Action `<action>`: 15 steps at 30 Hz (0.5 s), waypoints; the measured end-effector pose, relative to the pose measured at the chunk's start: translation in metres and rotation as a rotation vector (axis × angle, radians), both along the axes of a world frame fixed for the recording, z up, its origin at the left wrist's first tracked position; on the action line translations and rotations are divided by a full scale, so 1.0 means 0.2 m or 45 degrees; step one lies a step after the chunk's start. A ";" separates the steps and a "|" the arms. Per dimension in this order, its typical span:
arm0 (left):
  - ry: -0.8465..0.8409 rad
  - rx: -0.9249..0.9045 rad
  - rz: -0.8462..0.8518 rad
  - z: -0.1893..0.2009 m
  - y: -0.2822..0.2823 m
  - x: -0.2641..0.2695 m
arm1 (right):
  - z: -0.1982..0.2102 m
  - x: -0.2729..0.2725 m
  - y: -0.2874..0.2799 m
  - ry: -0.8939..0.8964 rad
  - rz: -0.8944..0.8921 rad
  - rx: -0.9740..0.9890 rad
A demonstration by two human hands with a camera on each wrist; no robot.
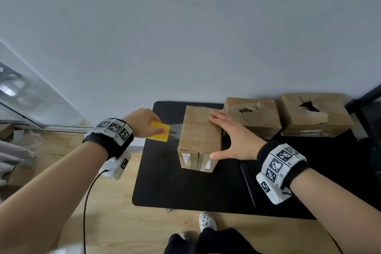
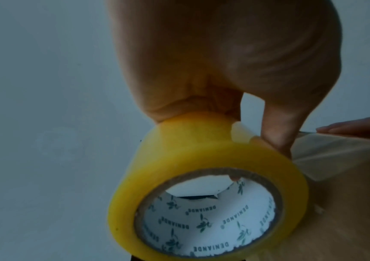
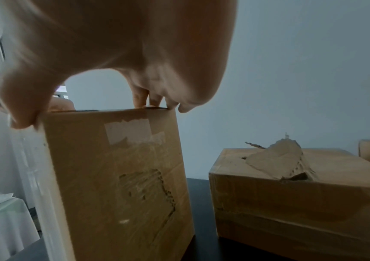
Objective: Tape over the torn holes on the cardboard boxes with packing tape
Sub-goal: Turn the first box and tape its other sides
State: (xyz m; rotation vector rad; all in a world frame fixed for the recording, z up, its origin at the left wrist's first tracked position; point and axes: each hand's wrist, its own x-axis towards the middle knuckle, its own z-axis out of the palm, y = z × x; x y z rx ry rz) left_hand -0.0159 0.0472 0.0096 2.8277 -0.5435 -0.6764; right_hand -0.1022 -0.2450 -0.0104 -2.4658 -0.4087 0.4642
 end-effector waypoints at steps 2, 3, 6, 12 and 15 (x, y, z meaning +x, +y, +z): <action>-0.001 -0.029 0.030 -0.02 0.00 -0.02 | 0.03 -0.01 0.02 -0.016 0.031 -0.107; 0.004 -0.049 0.045 -0.02 0.00 -0.02 | 0.04 -0.02 0.04 -0.027 0.038 -0.166; 0.036 -0.125 0.092 -0.04 0.00 -0.04 | 0.08 -0.04 0.13 -0.171 0.053 -0.284; 0.097 -0.227 0.165 -0.04 0.02 -0.05 | 0.06 -0.01 0.36 -0.326 0.322 -0.495; 0.103 -0.212 0.168 -0.04 0.03 -0.06 | 0.01 -0.01 0.38 -0.327 0.368 -0.585</action>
